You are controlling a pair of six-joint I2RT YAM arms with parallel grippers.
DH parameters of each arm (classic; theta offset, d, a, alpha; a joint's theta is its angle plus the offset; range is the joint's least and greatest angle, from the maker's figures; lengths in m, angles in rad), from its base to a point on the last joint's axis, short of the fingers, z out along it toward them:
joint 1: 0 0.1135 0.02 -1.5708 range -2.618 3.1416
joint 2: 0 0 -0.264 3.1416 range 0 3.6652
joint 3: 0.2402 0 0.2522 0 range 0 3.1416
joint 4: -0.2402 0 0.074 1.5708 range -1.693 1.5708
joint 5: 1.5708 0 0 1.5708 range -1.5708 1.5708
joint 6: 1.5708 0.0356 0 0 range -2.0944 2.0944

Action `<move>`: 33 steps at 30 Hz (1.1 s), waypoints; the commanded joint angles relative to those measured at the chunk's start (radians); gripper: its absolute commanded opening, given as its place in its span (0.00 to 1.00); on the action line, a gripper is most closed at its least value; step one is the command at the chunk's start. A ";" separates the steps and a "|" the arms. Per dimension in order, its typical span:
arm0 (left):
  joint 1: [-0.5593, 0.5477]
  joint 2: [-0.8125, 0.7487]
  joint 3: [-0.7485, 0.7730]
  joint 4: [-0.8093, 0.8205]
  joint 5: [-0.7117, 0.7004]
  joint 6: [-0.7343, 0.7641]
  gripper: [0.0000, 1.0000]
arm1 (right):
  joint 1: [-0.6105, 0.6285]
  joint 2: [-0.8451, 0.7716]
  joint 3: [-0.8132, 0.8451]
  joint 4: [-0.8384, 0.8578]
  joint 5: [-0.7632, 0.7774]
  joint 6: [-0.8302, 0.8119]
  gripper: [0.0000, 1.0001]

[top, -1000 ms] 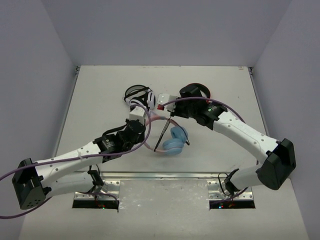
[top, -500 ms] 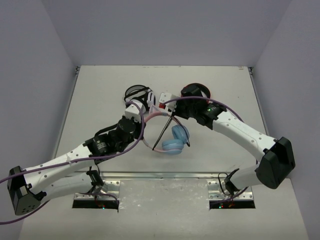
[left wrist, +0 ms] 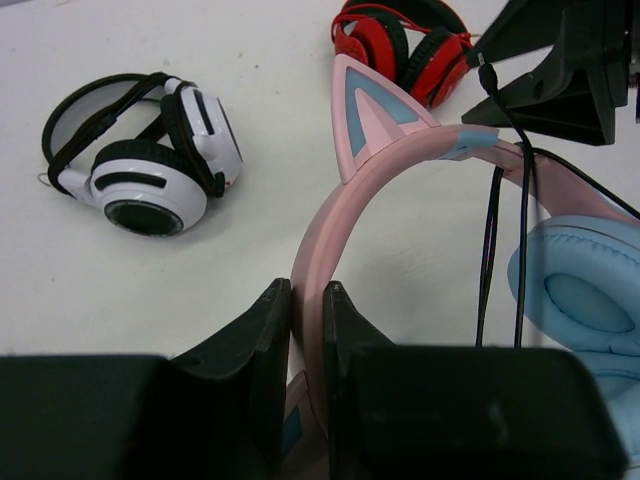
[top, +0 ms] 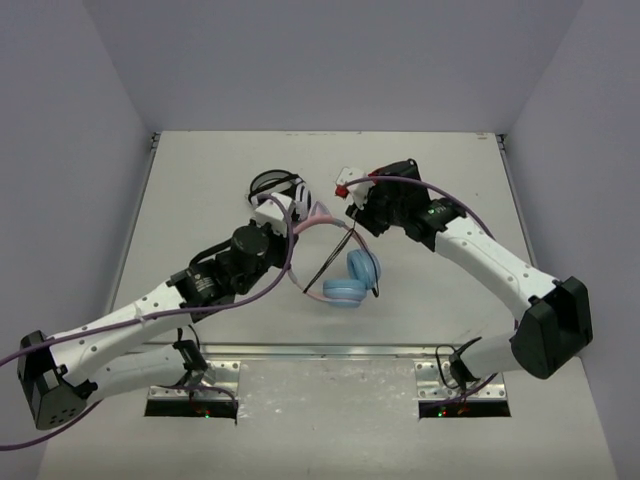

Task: Wrap the headphones

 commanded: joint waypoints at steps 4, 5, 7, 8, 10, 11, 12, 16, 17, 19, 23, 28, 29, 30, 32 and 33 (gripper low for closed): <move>0.070 0.028 0.054 0.192 0.244 0.027 0.00 | -0.090 -0.018 0.020 0.042 -0.033 0.093 0.49; 0.078 0.038 0.054 0.193 0.275 0.033 0.01 | -0.101 -0.018 0.016 0.043 -0.039 0.102 0.50; 0.113 0.045 0.037 0.245 0.342 0.034 0.00 | -0.132 -0.015 0.013 0.046 -0.055 0.130 0.57; 0.128 0.049 0.032 0.271 0.367 0.028 0.00 | -0.146 -0.013 0.008 0.048 -0.061 0.142 0.58; 0.174 0.052 0.015 0.312 0.414 0.020 0.00 | -0.182 -0.006 0.007 0.046 -0.101 0.179 0.59; 0.188 0.054 0.009 0.325 0.422 0.017 0.00 | -0.192 -0.004 -0.001 0.049 -0.111 0.187 0.59; 0.213 0.057 0.008 0.334 0.446 0.019 0.00 | -0.205 0.006 -0.004 0.051 -0.115 0.210 0.59; 0.270 0.115 0.043 0.342 0.551 0.034 0.00 | -0.264 0.055 -0.001 0.052 -0.081 0.300 0.62; 0.285 0.129 0.053 0.334 0.568 0.046 0.00 | -0.296 0.068 0.011 0.052 -0.061 0.335 0.63; 0.299 0.175 0.082 0.317 0.637 0.059 0.00 | -0.328 0.101 0.037 0.036 -0.049 0.429 0.65; 0.342 0.232 0.102 0.325 0.759 0.089 0.01 | -0.409 0.154 0.121 -0.079 0.219 0.634 0.77; 0.388 0.363 0.191 0.242 0.937 0.230 0.00 | -0.622 0.058 0.108 -0.159 0.152 0.849 0.98; 0.405 0.385 0.204 0.235 0.977 0.253 0.00 | -0.656 0.033 0.102 -0.162 0.137 0.868 0.98; 0.412 0.411 0.234 0.222 1.031 0.273 0.01 | -0.664 0.007 0.096 -0.164 0.117 0.873 0.98; 0.415 0.485 0.260 0.213 1.071 0.318 0.00 | -0.664 -0.079 0.077 -0.158 0.102 0.877 0.98; 0.417 0.538 0.286 0.161 1.107 0.341 0.01 | -0.664 -0.107 0.069 -0.153 0.052 0.883 0.99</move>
